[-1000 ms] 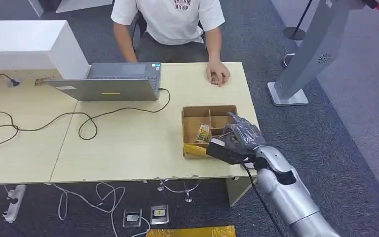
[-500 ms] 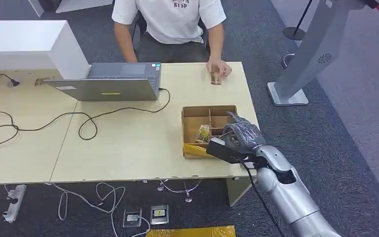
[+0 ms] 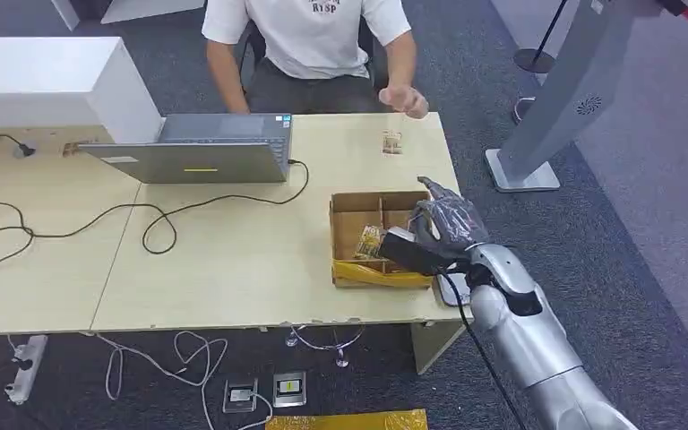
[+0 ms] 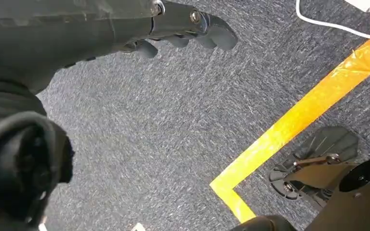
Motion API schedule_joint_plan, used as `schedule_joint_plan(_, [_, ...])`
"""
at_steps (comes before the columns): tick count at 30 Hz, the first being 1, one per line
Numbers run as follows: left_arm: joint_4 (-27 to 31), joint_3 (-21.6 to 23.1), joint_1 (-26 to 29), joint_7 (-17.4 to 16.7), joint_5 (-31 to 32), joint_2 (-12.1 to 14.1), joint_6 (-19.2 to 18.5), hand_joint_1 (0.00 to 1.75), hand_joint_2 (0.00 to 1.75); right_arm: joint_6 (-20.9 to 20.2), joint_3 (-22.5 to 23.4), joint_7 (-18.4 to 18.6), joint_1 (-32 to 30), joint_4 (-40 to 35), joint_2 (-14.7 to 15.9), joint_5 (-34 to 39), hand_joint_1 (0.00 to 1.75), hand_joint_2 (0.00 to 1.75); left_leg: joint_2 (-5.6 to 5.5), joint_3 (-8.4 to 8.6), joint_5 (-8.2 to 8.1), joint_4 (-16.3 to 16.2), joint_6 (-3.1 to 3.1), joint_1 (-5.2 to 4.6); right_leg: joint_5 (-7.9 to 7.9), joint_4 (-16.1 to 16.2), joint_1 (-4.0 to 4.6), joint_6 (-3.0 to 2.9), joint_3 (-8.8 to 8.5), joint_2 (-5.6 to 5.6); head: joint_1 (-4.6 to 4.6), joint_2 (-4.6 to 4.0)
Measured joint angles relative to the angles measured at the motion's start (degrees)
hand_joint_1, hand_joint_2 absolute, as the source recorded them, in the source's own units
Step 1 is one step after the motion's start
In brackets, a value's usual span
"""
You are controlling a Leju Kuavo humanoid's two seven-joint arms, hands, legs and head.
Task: Pass the card to the sensor for recognition and then transmit it.
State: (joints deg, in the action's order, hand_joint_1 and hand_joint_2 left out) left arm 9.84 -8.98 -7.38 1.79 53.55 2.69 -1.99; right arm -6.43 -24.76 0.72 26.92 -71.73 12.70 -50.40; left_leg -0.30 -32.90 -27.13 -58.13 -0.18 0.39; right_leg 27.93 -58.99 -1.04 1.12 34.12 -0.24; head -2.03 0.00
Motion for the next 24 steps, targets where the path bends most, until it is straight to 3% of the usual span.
schedule_joint_plan(11, [0.00, 0.18, 0.01, 0.20, 1.01, -0.44, 0.13, 0.00, 0.00, -2.12, 5.71, -0.72, 4.39, -0.44, 0.55, -1.12, 1.75, 1.75, 0.00, 0.01, 0.00, -0.01, 0.00, 0.00, -0.01, 0.00, 0.00, 0.00, 0.00, 0.01, 0.00, 0.00])
schedule_joint_plan(19, [0.00, 0.98, 0.03, 0.77, 2.03, -0.59, -0.22, 0.00, 0.00, -2.23, 7.98, -4.11, 9.57, 0.00, 0.76, -3.10, 1.75, 1.75, 0.01, 0.00, 0.00, -0.01, 0.00, 0.00, -0.01, -0.01, 0.00, 0.00, 0.01, 0.03, 0.00, 0.00])
schedule_joint_plan(24, [0.00, 1.35, -0.19, 1.13, 3.12, -0.57, -0.92, 0.00, 0.00, -0.33, 7.76, -7.04, 16.13, 3.99, 0.63, -3.47, 1.75, 1.75, 0.01, -0.02, 0.01, -0.01, -0.01, 0.00, -0.02, -0.02, 0.00, 0.00, 0.01, 0.04, 0.00, 0.00])
